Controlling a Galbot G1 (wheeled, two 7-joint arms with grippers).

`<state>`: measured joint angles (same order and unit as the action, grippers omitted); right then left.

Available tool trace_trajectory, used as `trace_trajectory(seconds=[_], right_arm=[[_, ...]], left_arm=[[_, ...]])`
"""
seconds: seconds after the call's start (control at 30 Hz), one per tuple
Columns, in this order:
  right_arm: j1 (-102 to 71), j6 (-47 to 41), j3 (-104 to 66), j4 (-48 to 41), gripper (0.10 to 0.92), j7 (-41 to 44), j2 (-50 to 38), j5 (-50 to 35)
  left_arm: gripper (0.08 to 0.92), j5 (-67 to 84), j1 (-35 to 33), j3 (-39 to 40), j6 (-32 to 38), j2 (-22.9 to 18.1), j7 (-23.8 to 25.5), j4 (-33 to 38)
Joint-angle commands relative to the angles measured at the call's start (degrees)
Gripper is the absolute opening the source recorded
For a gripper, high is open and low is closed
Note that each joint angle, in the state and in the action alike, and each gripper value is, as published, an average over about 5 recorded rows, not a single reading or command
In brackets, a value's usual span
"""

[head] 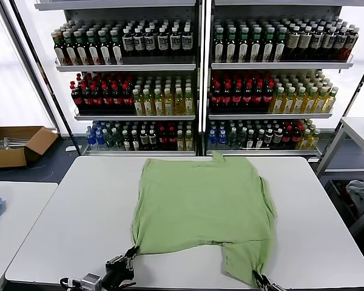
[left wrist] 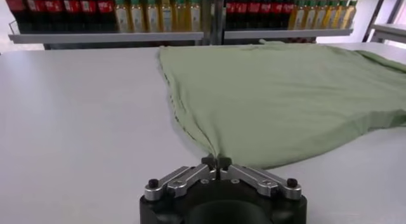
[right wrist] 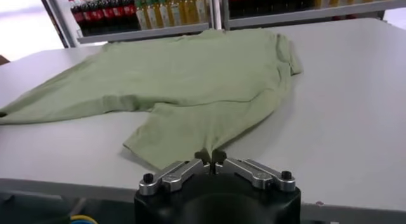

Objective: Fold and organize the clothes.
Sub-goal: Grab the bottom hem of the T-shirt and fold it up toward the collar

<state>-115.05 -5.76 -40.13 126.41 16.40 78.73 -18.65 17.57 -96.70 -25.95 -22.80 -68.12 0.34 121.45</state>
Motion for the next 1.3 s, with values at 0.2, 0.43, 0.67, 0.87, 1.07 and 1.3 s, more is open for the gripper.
trace_trajectory(seconds=[0.2,0.43,0.67,0.87,1.07,1.3], right_arm=[[-4.7,13.8,-1.5,2.1,0.121,6.9,0.6,-4.3],[-6.8,17.9,-3.1,3.3,0.121,10.8,0.5,-9.4],[-7.0,20.3,-3.1,4.2,0.121,12.8,0.8,-12.7],[-0.2,16.9,-2.4,3.7,0.121,9.0,-0.4,-17.5],[13.4,12.8,-0.8,-1.7,0.121,1.7,-3.6,-19.5],[24.7,10.3,0.9,-9.5,0.121,-2.2,-7.0,-19.9]], left_arm=[[0.084,-1.0,-4.0,-4.1,0.7,0.1,-0.3,8.6],[0.084,-1.2,-7.9,-6.7,0.3,0.0,0.3,13.2],[0.084,0.5,-9.1,-10.8,-1.1,0.2,1.2,16.0],[0.084,4.2,-3.3,-12.0,-2.7,3.8,1.4,14.4],[0.084,10.7,5.8,-10.3,-4.5,6.2,1.1,8.4],[0.084,17.7,14.4,-8.3,-7.2,6.7,0.7,1.0]])
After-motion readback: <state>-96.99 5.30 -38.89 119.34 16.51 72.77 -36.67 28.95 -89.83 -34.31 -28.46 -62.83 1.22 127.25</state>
